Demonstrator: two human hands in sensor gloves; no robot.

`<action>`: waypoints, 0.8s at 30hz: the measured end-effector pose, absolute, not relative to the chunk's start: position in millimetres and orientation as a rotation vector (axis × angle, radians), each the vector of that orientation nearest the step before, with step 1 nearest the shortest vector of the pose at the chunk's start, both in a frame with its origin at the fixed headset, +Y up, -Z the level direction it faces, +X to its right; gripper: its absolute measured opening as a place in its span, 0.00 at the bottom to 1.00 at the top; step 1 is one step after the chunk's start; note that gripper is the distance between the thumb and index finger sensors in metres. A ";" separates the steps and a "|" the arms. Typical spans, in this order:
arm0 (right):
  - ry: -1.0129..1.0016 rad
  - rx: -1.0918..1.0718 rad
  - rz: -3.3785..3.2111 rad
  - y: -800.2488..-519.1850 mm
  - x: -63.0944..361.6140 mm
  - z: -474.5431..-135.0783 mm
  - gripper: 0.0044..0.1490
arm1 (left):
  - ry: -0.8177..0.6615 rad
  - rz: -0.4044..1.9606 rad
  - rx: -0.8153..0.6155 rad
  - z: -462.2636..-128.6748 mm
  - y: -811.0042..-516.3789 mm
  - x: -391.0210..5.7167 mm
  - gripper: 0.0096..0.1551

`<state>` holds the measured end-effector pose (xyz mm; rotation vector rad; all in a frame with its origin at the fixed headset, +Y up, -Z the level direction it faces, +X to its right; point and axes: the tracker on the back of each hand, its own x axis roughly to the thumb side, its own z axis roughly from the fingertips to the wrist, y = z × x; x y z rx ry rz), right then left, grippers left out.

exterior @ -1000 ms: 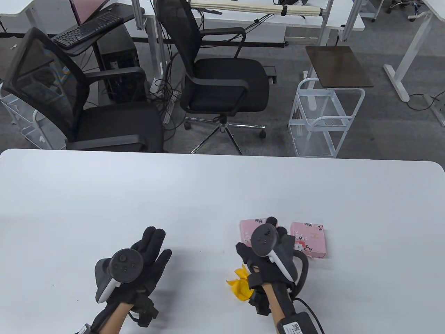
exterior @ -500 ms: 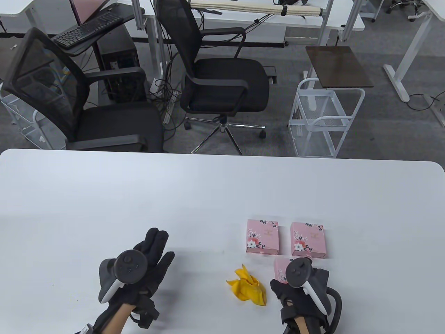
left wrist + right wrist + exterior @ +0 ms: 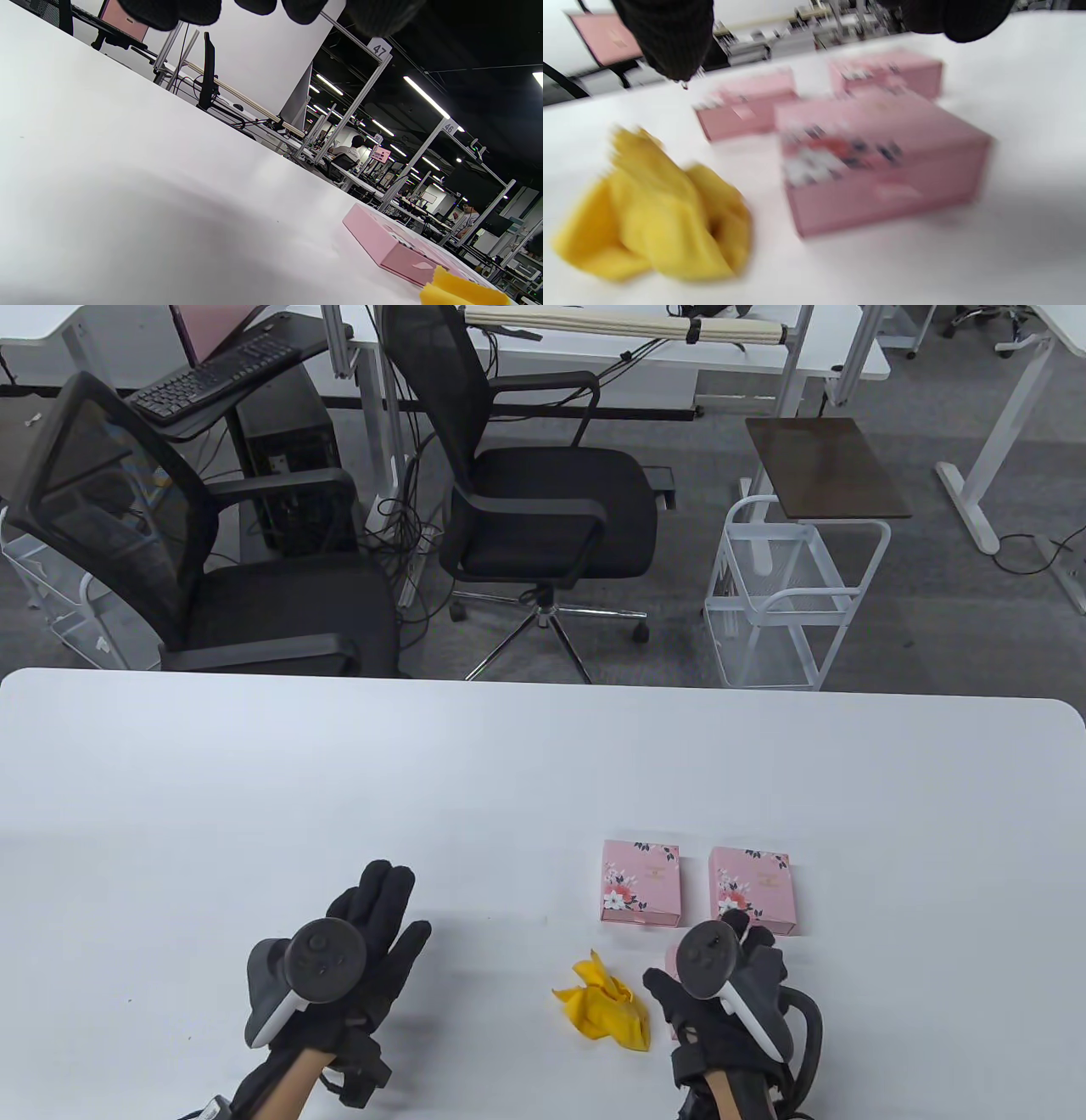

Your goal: Dust necklace

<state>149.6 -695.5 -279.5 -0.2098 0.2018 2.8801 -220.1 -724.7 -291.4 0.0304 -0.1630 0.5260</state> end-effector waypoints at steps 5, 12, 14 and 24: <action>-0.143 0.080 2.844 -684.2 96.7 -273.9 0.58 | -0.164 0.468 0.086 -286.0 -719.7 -213.7 0.39; -0.352 0.397 3.018 -701.1 40.2 -269.9 0.54 | -0.192 0.170 0.205 -273.6 -713.6 -191.8 0.38; -0.363 0.443 3.114 -708.6 35.1 -268.9 0.54 | -0.205 0.083 0.210 -270.9 -712.9 -185.2 0.39; -0.023 0.510 3.297 -729.4 27.0 -272.1 0.59 | -0.178 -0.074 0.086 -268.5 -719.8 -174.7 0.47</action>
